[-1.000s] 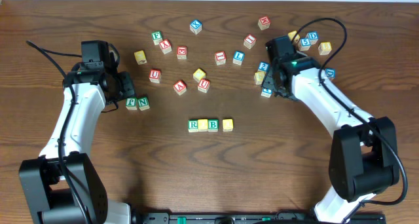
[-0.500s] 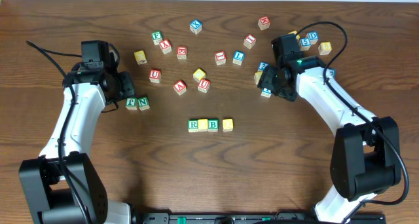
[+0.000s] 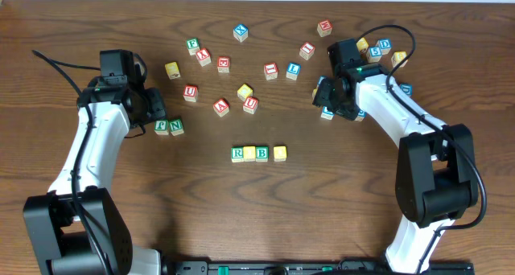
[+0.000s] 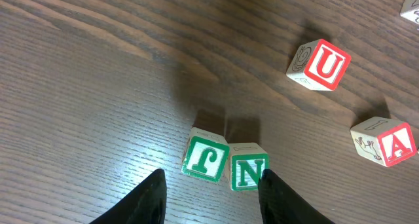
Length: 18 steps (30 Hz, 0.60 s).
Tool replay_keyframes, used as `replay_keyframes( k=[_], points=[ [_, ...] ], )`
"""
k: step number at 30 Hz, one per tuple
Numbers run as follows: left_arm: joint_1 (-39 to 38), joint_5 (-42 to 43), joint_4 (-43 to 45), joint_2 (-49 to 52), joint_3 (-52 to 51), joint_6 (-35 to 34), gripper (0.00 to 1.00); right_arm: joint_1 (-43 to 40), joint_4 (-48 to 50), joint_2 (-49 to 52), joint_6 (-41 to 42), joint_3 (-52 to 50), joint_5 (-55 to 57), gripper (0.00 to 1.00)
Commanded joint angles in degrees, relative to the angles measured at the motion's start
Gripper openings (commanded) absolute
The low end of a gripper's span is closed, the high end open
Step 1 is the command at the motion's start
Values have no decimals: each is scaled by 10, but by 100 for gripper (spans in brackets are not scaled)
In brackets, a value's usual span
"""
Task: Spell out ROBOT
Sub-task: 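Move the right gripper up over the blue T block in the cluster, then lower the right gripper and close it on the blue T block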
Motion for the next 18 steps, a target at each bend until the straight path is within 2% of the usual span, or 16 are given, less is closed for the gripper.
replay_keyframes(
  k=[1, 18],
  points=[
    [0, -2, -2, -5, 10, 4, 45, -2, -5, 2, -3, 11, 7, 64],
    [0, -2, -2, -5, 10, 4, 45, 0, -21, 2, 30, 11, 31, 63]
  ],
)
